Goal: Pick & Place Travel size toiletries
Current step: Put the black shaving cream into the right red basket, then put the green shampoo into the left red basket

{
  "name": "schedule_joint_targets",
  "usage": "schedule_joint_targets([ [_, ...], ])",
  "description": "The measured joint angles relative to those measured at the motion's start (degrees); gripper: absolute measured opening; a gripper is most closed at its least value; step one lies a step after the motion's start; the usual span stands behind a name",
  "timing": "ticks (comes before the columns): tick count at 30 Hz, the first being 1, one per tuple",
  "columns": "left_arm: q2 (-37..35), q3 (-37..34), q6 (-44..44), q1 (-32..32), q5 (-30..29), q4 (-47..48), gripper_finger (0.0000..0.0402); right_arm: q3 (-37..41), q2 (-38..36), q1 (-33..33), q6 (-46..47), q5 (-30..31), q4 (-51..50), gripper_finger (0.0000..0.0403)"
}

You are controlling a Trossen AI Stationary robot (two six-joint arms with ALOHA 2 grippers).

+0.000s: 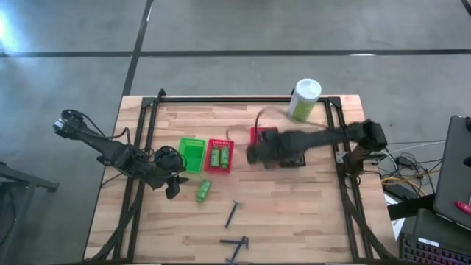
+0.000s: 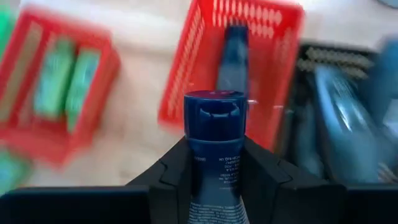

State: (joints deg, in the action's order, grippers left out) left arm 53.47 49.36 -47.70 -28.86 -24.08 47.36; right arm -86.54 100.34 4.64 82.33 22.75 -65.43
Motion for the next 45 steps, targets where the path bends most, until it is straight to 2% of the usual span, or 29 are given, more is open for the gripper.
schedule_joint_targets([
  [3, 0.0, 0.0, 0.0, 0.0, 0.0, -0.1, 0.0206, 5.6, -1.2, -6.5, -4.4, -0.7, 10.6, 0.0097],
  [6, 0.0, 0.0, -0.5, 0.0, 0.0, -0.2, 0.0206, 7.2, -2.3, -9.7, -10.3, -0.9, 16.7, 0.01],
  [12, 0.0, 0.0, -1.5, 0.0, 0.0, -0.2, 0.0206, 8.3, -2.3, -12.2, -11.6, -1.6, 14.0, 0.0093],
  [18, 0.0, 0.0, -0.9, 0.0, -0.4, -0.2, 0.0206, 13.9, -1.9, -13.3, -10.5, -0.8, 20.2, 0.0102],
  [24, 0.0, 0.0, -0.8, 0.0, -0.5, -0.2, 0.0206, 17.3, -1.9, -13.6, -8.9, -0.2, 21.3, 0.0142],
  [29, 0.0, 0.0, -0.8, 0.0, -0.5, -0.1, 0.0206, 17.2, -1.9, -13.4, -11.1, 0.0, 21.3, 0.0194],
  [37, 0.0, 0.0, -3.8, 0.0, -0.5, 0.0, 0.0206, 10.7, -2.3, -11.8, -20.3, 1.6, 20.5, 0.0276],
  [41, 0.0, 0.0, -5.7, 0.0, -1.0, 0.8, 0.0206, 6.1, -2.4, -9.7, -23.6, 2.1, 18.3, 0.0299],
  [45, 0.0, 0.0, -6.5, 0.0, -2.3, 1.6, 0.0206, 3.4, -2.4, -7.2, -22.8, 2.0, 16.1, 0.0309],
])
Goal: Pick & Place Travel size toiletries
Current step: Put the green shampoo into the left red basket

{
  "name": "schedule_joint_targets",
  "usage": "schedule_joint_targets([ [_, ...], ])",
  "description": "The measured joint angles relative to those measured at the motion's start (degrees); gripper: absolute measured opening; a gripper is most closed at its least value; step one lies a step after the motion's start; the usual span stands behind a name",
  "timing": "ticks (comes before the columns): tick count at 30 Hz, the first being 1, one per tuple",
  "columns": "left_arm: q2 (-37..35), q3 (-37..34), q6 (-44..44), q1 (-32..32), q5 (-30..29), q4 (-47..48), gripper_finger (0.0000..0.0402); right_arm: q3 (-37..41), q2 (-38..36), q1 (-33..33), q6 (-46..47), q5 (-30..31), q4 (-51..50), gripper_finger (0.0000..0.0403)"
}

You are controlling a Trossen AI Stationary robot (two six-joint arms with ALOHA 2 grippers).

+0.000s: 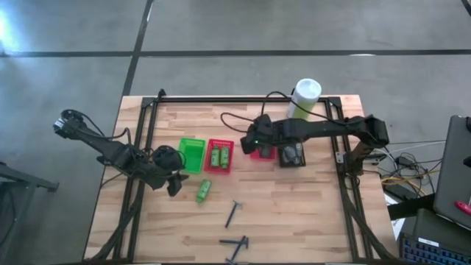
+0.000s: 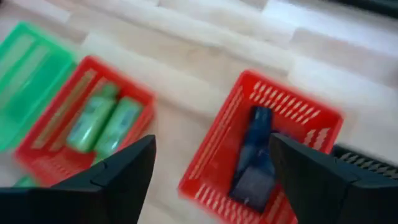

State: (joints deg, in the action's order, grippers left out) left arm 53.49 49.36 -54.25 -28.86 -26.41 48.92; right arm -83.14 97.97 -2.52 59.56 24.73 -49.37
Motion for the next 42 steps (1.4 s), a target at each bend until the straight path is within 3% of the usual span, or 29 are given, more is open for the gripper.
schedule_joint_targets([
  [8, 0.0, 0.0, -3.4, 0.0, -1.6, -0.7, 0.0206, -1.0, 0.0, 7.4, 6.6, -4.9, -1.2, 0.0295],
  [16, 1.7, 0.0, -4.2, 0.0, 4.9, -7.3, 0.0206, -0.4, 0.0, 16.8, 18.7, -5.7, -1.8, 0.0275],
  [20, 4.6, 0.0, -6.2, 0.0, 5.3, -10.3, 0.0206, -0.4, 0.0, 20.7, 24.9, -5.7, -3.0, 0.0287],
  [25, 10.0, 0.0, -13.8, 0.0, 6.1, -6.2, 0.0207, -0.4, 0.0, 24.5, 30.2, -5.5, -7.3, 0.0315],
  [34, 22.7, 0.0, -22.5, 0.0, 12.1, -8.2, 0.0207, -0.3, 0.0, 27.6, 31.7, -5.5, -13.9, 0.0363],
  [42, 30.8, 2.8, -25.6, 0.9, 13.0, -9.5, 0.0208, -0.3, 0.0, 27.8, 25.4, -6.8, -15.3, 0.0368],
])
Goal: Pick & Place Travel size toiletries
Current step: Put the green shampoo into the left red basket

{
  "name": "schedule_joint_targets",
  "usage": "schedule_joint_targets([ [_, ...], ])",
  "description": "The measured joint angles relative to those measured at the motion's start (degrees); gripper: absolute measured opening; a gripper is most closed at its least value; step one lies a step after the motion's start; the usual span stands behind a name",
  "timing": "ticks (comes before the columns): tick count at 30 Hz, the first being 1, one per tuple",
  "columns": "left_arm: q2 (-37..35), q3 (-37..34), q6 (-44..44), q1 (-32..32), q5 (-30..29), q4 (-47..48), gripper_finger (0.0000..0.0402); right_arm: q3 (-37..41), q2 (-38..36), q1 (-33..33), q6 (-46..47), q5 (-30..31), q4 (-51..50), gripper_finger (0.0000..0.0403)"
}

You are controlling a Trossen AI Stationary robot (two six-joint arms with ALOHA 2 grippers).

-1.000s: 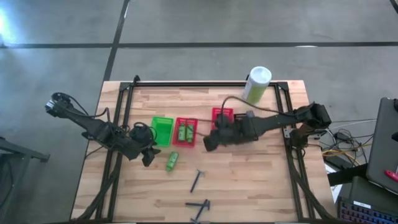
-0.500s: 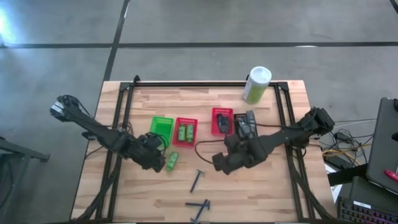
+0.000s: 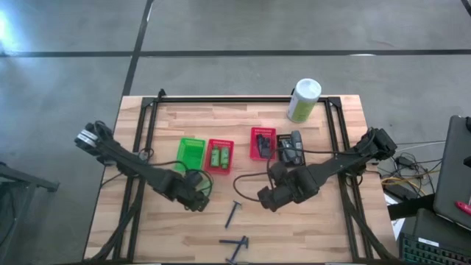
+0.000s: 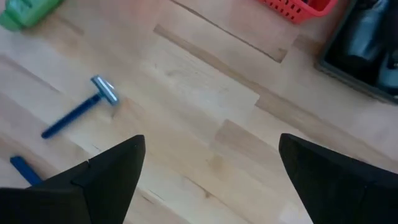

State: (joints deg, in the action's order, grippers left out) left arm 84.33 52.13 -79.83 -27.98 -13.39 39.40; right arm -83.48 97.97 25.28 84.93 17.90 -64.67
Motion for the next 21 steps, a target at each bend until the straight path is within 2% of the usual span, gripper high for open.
schedule_joint_targets([
  [3, 2.5, 2.0, 0.0, 0.8, 0.0, -0.4, 0.0222, 0.0, 0.0, 0.0, -2.2, 0.0, -0.1, 0.0368],
  [12, 6.7, 4.6, -2.2, 1.8, 1.2, 0.3, 0.0309, 0.0, 0.0, 0.0, -6.6, -0.1, -2.9, 0.0368],
  [21, 9.6, 3.9, -0.2, 4.8, 2.3, 0.0, 0.0312, 0.0, 0.0, -0.2, -9.3, 0.0, -2.9, 0.0368],
])
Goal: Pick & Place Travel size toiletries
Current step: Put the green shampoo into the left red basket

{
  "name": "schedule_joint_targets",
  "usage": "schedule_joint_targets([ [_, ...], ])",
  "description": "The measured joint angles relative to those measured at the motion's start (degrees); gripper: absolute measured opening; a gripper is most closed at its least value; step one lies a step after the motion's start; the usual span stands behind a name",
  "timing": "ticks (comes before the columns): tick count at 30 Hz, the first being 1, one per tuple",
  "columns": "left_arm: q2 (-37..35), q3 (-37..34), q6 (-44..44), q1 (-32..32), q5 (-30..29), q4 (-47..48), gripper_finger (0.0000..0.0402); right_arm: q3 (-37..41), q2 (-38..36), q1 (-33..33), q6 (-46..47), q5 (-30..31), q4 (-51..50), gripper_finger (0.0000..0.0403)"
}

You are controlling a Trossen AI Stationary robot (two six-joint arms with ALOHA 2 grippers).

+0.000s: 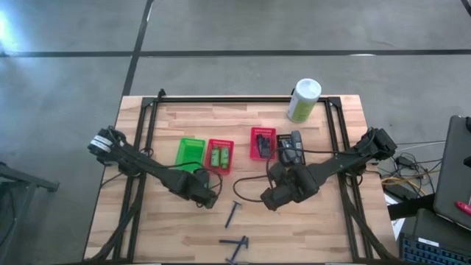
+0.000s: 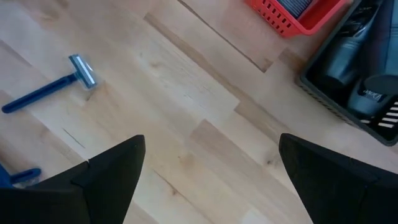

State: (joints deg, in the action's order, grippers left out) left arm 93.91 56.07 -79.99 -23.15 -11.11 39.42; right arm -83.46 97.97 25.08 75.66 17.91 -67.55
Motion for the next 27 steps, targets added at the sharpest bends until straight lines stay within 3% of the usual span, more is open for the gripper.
schedule_joint_targets([
  [11, 3.6, -0.1, 3.0, 2.4, 3.3, -0.5, 0.0294, 0.0, -0.1, -0.2, -1.3, 0.0, -0.3, 0.0368],
  [23, 3.3, 0.8, 4.9, 2.5, 3.0, 0.0, 0.0183, 0.0, -0.2, -0.2, -1.3, 0.4, -2.8, 0.0368],
  [27, 0.5, 3.3, 4.9, 2.4, 2.6, 0.5, 0.0171, 0.0, -1.5, -0.1, -1.0, 1.8, -2.8, 0.0368],
])
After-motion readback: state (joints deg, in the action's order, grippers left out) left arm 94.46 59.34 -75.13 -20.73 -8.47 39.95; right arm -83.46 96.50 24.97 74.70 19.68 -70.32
